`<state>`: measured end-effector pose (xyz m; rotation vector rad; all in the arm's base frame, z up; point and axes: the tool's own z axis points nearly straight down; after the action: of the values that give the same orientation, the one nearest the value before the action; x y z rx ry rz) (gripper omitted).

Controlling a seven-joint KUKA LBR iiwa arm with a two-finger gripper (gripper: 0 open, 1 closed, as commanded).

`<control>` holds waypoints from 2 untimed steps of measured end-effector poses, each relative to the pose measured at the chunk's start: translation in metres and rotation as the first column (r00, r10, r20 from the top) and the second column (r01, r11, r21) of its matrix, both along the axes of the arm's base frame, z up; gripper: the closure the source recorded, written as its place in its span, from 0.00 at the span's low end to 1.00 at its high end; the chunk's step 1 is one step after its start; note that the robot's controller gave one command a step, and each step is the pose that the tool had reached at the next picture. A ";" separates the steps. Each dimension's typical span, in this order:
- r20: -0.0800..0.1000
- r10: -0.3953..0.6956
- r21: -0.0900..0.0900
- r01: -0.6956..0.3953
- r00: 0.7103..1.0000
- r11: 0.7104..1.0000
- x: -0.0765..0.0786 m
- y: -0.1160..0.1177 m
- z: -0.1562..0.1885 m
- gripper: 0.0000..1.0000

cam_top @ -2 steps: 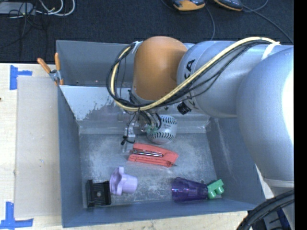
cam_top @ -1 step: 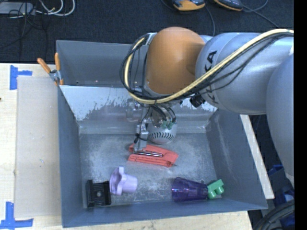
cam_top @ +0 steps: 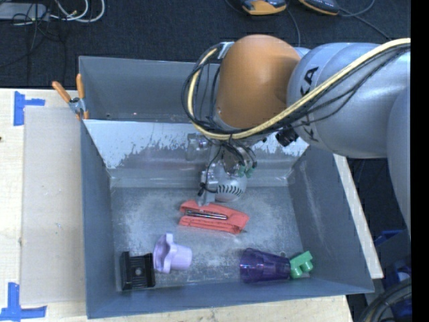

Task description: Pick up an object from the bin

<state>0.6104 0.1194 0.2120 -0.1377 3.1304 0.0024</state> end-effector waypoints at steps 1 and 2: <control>-0.010 -0.015 -0.002 0.015 1.000 1.000 -0.003 -0.006 -0.016 0.00; -0.008 -0.098 -0.001 0.098 0.995 0.995 -0.005 -0.015 -0.006 0.00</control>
Offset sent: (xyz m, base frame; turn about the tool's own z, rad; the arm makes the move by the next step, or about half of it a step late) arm -0.0047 -0.0285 0.0239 -0.1418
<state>0.6058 0.1041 0.2060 0.0168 3.1419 0.0015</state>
